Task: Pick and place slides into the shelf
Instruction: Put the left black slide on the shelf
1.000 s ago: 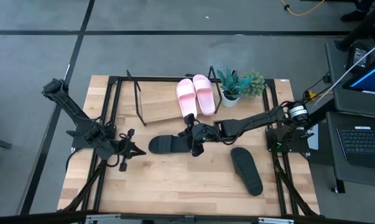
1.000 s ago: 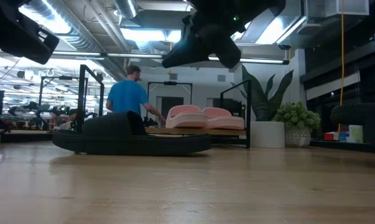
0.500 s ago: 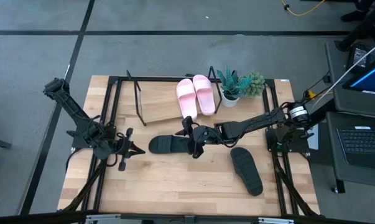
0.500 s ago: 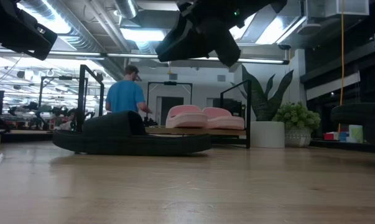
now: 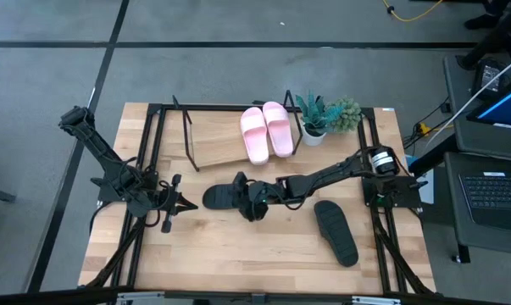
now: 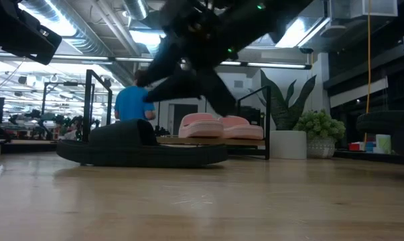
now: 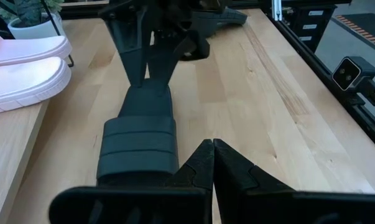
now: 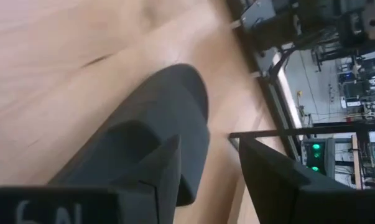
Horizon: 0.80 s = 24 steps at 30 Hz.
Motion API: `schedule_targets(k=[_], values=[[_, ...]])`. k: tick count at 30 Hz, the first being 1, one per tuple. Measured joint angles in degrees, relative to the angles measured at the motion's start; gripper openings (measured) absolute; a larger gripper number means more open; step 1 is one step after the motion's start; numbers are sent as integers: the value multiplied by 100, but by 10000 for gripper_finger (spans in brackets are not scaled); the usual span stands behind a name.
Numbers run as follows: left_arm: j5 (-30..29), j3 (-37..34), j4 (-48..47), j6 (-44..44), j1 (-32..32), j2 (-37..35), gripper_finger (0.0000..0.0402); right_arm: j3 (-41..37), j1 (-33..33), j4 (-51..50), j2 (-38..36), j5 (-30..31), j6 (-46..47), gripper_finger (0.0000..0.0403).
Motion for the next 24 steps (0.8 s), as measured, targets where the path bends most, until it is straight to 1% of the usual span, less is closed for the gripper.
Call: schedule_targets(k=[3,5,10,12,15,24], values=[[1,0,-13,0,0,0,0,225,-31,-59,159,-57,0,163],[1,0,-57,-2,0,0,0,327,-57,-287,271,-60,-4,163],[3,0,-197,-7,0,0,0,375,-73,-655,461,-52,-12,163],[5,0,-237,-4,0,0,0,375,-66,-645,504,-8,-41,163],[5,0,-254,-4,0,0,0,375,-60,-554,513,214,-186,163],[5,0,-255,-9,2,0,0,373,-93,-290,513,243,-604,163]])
